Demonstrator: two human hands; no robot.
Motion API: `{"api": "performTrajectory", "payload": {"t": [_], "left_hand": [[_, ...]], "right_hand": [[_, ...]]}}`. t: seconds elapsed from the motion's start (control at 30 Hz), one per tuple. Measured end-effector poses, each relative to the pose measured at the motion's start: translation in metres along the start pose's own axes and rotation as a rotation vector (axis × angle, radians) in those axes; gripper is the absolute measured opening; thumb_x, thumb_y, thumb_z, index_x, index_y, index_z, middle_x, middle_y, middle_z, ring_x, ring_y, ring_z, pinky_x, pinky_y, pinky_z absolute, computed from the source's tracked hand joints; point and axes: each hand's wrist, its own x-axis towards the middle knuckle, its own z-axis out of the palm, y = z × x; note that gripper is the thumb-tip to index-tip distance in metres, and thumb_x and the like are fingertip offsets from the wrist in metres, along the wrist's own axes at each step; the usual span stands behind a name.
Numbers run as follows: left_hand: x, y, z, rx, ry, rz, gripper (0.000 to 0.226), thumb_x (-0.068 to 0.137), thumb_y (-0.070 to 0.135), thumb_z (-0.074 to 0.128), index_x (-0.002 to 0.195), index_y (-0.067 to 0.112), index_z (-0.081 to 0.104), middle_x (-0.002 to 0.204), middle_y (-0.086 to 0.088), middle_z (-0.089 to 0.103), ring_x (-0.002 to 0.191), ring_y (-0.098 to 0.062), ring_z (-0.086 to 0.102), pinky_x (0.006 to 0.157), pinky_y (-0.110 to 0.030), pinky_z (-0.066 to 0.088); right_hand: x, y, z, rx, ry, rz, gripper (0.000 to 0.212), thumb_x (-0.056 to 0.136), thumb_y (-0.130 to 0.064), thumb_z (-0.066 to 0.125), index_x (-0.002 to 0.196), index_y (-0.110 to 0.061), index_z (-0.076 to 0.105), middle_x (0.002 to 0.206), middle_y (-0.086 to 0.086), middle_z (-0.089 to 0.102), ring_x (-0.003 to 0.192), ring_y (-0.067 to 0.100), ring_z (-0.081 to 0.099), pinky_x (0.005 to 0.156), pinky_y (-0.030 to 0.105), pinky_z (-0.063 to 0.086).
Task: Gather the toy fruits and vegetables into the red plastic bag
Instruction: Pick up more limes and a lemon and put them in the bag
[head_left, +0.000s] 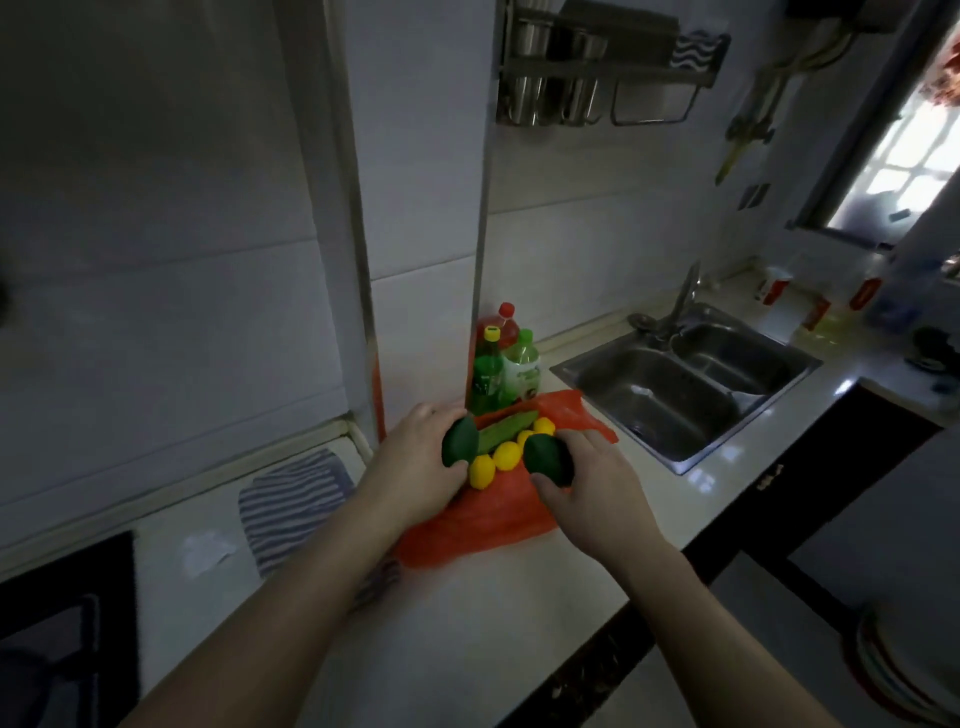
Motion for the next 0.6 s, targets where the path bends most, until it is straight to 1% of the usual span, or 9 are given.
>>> {"api": "performTrajectory", "payload": {"t": [0.1,0.2,0.3,0.4,0.43,0.53,0.6], "left_hand": [[0.023,0.011,0.017,0.008,0.020,-0.059,0.058,0.080,0.027,0.066,0.135,0.029,0.049,0.127,0.003,0.050,0.112,-0.017,0.052,0.091,-0.031,0.046],[0.039,0.018,0.034,0.011,0.044,-0.117,0.057,0.078,0.027,0.066,0.132,0.029,0.051,0.124,0.003,0.052,0.109,-0.018,0.054,0.090,-0.033,0.048],[0.050,0.020,0.051,0.020,0.036,-0.175,0.056,0.079,0.025,0.067,0.132,0.030,0.050,0.123,0.003,0.052,0.108,-0.017,0.053,0.088,-0.031,0.047],[0.057,0.012,0.067,0.038,0.021,-0.221,0.055,0.077,0.024,0.069,0.129,0.028,0.052,0.124,0.003,0.054,0.111,-0.018,0.052,0.091,-0.033,0.047],[0.059,0.008,0.073,0.040,0.012,-0.239,0.053,0.077,0.024,0.069,0.128,0.027,0.052,0.124,0.003,0.054,0.112,-0.018,0.052,0.092,-0.033,0.046],[0.062,-0.009,0.090,0.036,-0.022,-0.291,0.049,0.079,0.022,0.068,0.126,0.025,0.053,0.123,0.002,0.054,0.110,-0.018,0.051,0.088,-0.027,0.042],[0.063,-0.024,0.102,0.035,-0.039,-0.319,0.051,0.079,0.023,0.068,0.128,0.024,0.053,0.123,0.002,0.054,0.111,-0.017,0.050,0.086,-0.023,0.037]], "right_hand": [[0.031,0.028,-0.002,0.018,-0.030,-0.054,0.042,0.081,-0.040,0.066,0.117,-0.022,0.055,0.106,-0.003,0.054,0.099,0.017,0.050,0.078,0.024,0.036],[0.055,0.054,0.003,0.049,-0.057,-0.093,0.038,0.079,-0.038,0.067,0.113,-0.025,0.055,0.103,-0.006,0.053,0.098,0.015,0.052,0.075,0.024,0.036],[0.073,0.073,0.012,0.057,-0.092,-0.125,0.039,0.080,-0.038,0.066,0.115,-0.025,0.054,0.104,-0.007,0.053,0.099,0.013,0.051,0.077,0.023,0.036],[0.086,0.085,0.026,0.081,-0.134,-0.129,0.041,0.081,-0.038,0.065,0.118,-0.025,0.053,0.106,-0.008,0.053,0.099,0.012,0.049,0.081,0.024,0.039],[0.090,0.087,0.033,0.085,-0.150,-0.130,0.040,0.081,-0.038,0.065,0.117,-0.025,0.053,0.104,-0.008,0.053,0.097,0.012,0.049,0.080,0.024,0.039],[0.100,0.093,0.058,0.098,-0.203,-0.124,0.036,0.080,-0.036,0.066,0.112,-0.022,0.056,0.101,-0.006,0.054,0.091,0.013,0.049,0.072,0.023,0.035],[0.105,0.095,0.076,0.107,-0.235,-0.126,0.035,0.079,-0.034,0.067,0.110,-0.020,0.057,0.099,-0.003,0.056,0.090,0.016,0.050,0.070,0.025,0.036]]}}
